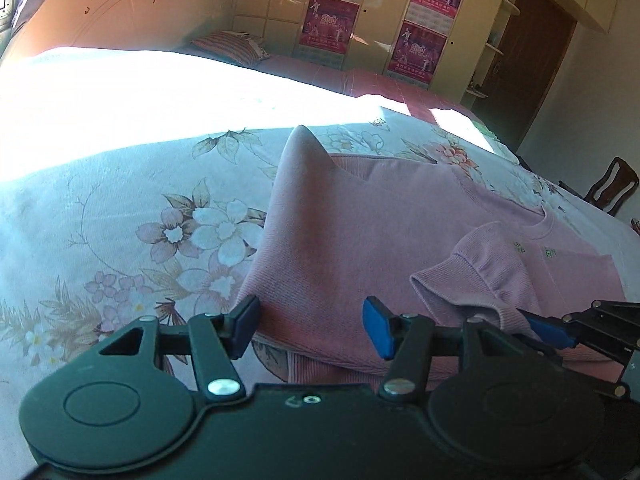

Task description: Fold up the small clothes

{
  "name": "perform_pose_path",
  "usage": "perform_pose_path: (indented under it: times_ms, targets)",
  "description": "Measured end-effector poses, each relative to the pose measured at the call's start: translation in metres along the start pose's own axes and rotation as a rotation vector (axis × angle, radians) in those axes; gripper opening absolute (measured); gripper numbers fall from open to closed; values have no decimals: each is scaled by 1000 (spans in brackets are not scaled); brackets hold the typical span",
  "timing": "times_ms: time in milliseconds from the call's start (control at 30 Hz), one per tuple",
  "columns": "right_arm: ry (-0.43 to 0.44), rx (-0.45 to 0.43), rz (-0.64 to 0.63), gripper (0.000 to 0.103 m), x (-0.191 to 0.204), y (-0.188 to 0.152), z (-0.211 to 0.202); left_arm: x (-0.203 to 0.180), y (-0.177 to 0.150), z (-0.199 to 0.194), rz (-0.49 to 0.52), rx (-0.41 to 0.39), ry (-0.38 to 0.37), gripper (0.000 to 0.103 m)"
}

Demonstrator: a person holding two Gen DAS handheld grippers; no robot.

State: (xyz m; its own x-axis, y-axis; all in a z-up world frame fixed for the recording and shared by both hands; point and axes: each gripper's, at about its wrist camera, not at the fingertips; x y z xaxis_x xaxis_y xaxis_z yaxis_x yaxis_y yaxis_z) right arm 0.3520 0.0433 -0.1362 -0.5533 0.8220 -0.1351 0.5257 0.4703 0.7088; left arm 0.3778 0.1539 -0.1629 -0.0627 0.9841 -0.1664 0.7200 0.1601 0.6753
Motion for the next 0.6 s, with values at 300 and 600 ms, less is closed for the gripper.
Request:
perform_pose_path:
  times_ms: [300, 600]
  targets:
    - [-111, -67, 729, 7, -147, -49, -64, -15, 8, 14, 25, 9, 18, 57]
    - [-61, -1, 900, 1, -190, -91, -70, -18, 6, 9, 24, -5, 41, 58]
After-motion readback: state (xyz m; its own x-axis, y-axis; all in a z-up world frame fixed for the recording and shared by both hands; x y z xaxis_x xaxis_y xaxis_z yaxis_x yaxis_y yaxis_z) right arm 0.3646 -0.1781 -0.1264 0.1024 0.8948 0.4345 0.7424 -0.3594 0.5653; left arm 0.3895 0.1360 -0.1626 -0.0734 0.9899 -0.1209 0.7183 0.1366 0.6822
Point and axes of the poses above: each gripper's, at about its wrist camera, not at the fingertips, and z roughly the way its jaws point, x to its left, y to its top, and after that the axes turned 2 degrees about y, right-handed
